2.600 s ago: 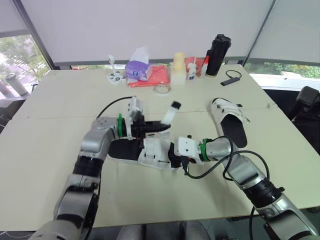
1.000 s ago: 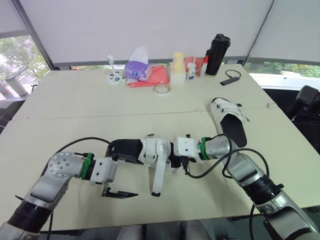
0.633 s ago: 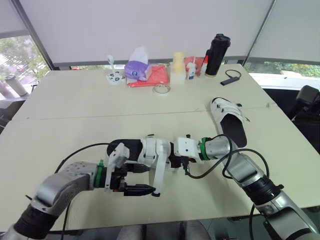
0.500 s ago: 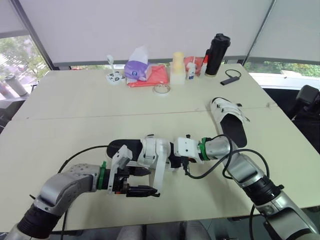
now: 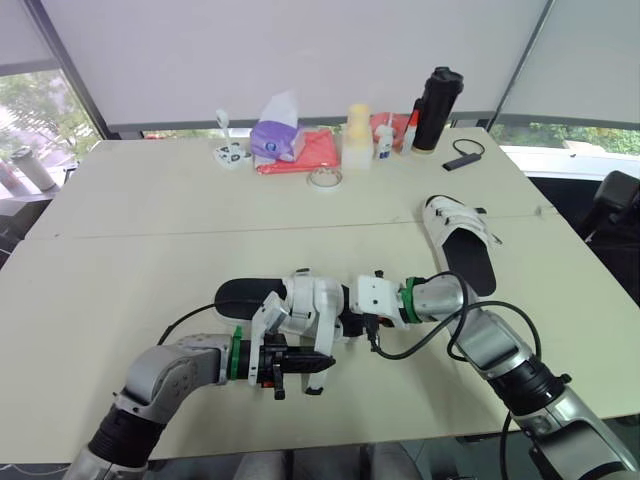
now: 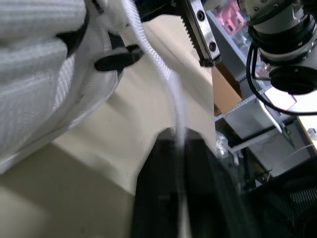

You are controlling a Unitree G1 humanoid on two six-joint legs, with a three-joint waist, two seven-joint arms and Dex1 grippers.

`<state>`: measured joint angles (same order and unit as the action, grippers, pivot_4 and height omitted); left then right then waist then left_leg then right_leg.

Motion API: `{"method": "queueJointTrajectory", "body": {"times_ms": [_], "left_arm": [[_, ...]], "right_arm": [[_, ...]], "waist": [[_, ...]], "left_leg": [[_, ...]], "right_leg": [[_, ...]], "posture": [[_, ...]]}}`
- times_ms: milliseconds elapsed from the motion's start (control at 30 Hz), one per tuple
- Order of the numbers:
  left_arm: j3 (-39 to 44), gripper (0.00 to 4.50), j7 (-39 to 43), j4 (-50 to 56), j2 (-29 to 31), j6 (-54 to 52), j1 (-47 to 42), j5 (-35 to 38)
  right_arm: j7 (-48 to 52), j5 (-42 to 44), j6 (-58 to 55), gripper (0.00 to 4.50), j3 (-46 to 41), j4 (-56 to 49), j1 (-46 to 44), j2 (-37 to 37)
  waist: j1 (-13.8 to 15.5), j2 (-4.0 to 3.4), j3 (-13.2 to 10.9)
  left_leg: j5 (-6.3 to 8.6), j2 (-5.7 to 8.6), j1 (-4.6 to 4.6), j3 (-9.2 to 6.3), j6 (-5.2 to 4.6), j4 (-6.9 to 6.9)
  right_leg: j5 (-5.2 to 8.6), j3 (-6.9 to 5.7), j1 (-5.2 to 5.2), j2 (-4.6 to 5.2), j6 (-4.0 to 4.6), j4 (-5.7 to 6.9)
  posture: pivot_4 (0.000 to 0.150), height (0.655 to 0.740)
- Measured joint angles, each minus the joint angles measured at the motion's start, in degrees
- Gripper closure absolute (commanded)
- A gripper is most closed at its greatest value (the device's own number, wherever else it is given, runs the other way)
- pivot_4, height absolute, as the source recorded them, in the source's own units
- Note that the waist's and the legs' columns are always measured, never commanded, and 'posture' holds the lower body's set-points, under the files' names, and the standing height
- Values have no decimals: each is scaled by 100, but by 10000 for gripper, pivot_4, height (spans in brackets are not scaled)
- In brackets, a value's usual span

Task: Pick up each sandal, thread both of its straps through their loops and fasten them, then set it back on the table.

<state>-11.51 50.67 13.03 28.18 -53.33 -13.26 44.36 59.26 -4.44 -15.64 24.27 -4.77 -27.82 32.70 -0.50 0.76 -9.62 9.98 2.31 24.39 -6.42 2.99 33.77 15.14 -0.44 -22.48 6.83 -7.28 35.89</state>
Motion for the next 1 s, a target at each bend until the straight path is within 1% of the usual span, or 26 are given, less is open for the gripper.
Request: {"method": "queueJointTrajectory", "body": {"times_ms": [133, 200, 300, 367, 433, 533, 600, 800, 1000], "left_arm": [[161, 44894, -70, -107, -131, -233, -166, 152], [293, 44894, -53, -201, -142, -464, -308, 392], [822, 44894, -72, -448, -242, -788, -921, 872], [1095, 44894, -99, -553, -285, -866, -1350, 1041], [1189, 44894, -135, -861, -413, -878, -1639, 1067], [1194, 44894, -183, -1509, -526, -873, -2044, 957], [1109, 44894, -85, -1887, -522, -826, -2336, 753], [400, 44894, 630, -2738, -557, -572, -2803, 32], [220, 44894, 1089, -2998, -591, -612, -2969, -225]], "right_arm": [[-21, -1, -26, 45000, -9, -40, 22, 1], [-33, -10, -30, 45000, -15, -48, 21, 5], [-36, -45, -31, 45000, -18, -44, 14, 7], [-36, -48, -30, 45000, -7, -51, 17, 5], [-24, -47, -27, 45000, -2, -60, 14, 3], [-28, -47, -27, 45000, 13, -58, -2, -1], [-28, -47, -27, 45000, 9, -51, -4, 0], [-36, -47, -27, 45000, 12, -52, -3, -3], [-43, -48, -29, 45000, 10, -57, 6, -3]], "waist": [[-3, 1, 0], [1, 2, -2], [10, 7, -4], [-9, 4, -2], [-11, 2, 0], [-14, 7, -4], [-9, 8, -4], [-13, 8, -4], [-15, 8, -4]], "left_leg": [[0, 1, 1, -1, 0, 0], [-1, 2, 2, -1, -1, 0], [2, 3, 3, -6, 4, 7], [1, 7, 1, -2, 1, 7], [-1, 21, 1, -1, -2, 6], [-2, 24, 2, -2, -3, 5], [-2, 25, 2, -2, -3, 6], [-2, 27, 1, 0, -3, 6], [-2, 25, 1, 0, -2, 6]], "right_leg": [[0, 0, -1, 0, 0, -1], [0, -2, -1, 0, 0, -1], [0, -9, 2, -1, -1, 0], [0, -7, 9, 0, -2, -5], [0, -6, 9, 1, -3, -7], [-1, -7, 5, -5, -5, -3], [-1, -7, 6, -5, -5, -2], [-2, -7, 6, -5, -5, -1], [-1, -6, 7, -5, -5, -2]], "posture": [[1500, 7296], [1500, 7296], [1500, 7296], [1500, 7296], [1500, 7296], [1500, 7296], [1500, 7296], [1500, 7296], [1500, 7296]]}}
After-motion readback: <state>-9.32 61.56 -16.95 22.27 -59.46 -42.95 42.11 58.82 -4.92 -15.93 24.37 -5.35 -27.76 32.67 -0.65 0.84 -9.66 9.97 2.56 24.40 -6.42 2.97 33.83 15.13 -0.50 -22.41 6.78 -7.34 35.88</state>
